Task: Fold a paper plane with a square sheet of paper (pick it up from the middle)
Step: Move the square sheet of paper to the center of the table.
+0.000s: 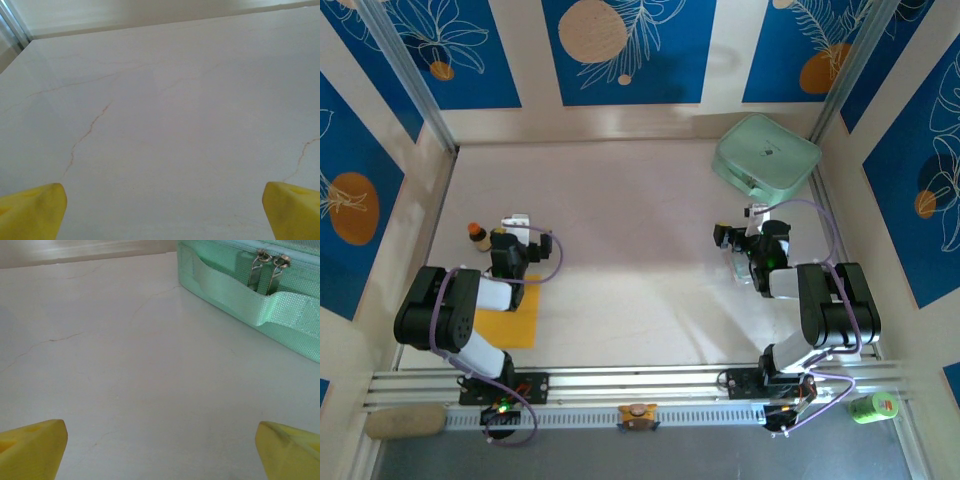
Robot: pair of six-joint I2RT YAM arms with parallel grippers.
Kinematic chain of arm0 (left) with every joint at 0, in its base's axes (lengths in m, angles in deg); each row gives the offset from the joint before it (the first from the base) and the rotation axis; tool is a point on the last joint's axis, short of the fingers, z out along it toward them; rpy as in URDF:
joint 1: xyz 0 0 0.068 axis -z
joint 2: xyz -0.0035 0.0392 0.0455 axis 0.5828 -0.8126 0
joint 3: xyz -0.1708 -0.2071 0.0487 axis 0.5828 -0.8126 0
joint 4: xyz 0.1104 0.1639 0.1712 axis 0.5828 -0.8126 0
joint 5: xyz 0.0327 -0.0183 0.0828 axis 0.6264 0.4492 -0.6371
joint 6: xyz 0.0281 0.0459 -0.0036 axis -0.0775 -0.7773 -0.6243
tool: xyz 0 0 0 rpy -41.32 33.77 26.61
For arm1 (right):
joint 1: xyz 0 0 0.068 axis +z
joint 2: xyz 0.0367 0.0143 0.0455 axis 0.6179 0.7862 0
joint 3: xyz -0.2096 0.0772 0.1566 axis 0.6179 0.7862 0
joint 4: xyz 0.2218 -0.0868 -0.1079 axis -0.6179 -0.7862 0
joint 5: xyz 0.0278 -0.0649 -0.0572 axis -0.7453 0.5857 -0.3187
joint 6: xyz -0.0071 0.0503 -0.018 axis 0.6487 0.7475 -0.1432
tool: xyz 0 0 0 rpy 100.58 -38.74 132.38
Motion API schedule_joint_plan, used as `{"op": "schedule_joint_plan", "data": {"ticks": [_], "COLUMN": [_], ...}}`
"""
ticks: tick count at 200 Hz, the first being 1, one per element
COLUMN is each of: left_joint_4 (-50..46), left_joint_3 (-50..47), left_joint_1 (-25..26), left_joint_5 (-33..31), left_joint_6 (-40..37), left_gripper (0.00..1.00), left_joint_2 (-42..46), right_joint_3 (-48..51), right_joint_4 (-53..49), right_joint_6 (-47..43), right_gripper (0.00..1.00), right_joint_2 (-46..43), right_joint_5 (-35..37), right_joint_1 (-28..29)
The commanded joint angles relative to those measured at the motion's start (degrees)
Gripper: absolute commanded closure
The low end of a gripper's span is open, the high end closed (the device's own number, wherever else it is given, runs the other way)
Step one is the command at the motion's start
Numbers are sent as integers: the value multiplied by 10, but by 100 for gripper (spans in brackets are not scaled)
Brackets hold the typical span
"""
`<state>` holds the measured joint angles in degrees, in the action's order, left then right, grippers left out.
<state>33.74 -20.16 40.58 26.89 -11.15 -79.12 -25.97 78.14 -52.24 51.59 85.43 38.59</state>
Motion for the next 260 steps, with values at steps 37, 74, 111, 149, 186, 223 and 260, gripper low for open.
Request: {"op": "schedule_joint_plan", "data": {"ticks": [37,74,111,149,186,223,260], "left_joint_4": [-111,-291,-551,-646,-719,-847,-925], "left_joint_3": [9,59,154,129,100,117,148], "left_joint_1": [-1,0,0,-2,0,3,29], "left_joint_5": [-25,-55,-31,60,145,120,66], "left_joint_6": [18,107,247,341,415,424,460], "left_gripper": [0,0,0,0,0,0,0], "left_joint_2": [127,222,272,353,384,386,363], "right_joint_3": [-13,-136,-223,-226,-248,-241,-278], "right_joint_4": [-60,-361,-540,-556,-594,-591,-591], "right_joint_6": [-28,31,148,304,334,371,369], "right_gripper": [3,1,1,1,1,1,1], "right_joint_2": [-76,-127,-146,-178,-184,-173,-113], "right_joint_5": [62,120,90,-109,-177,-169,-191], "right_joint_1": [34,77,110,105,149,216,250]}}
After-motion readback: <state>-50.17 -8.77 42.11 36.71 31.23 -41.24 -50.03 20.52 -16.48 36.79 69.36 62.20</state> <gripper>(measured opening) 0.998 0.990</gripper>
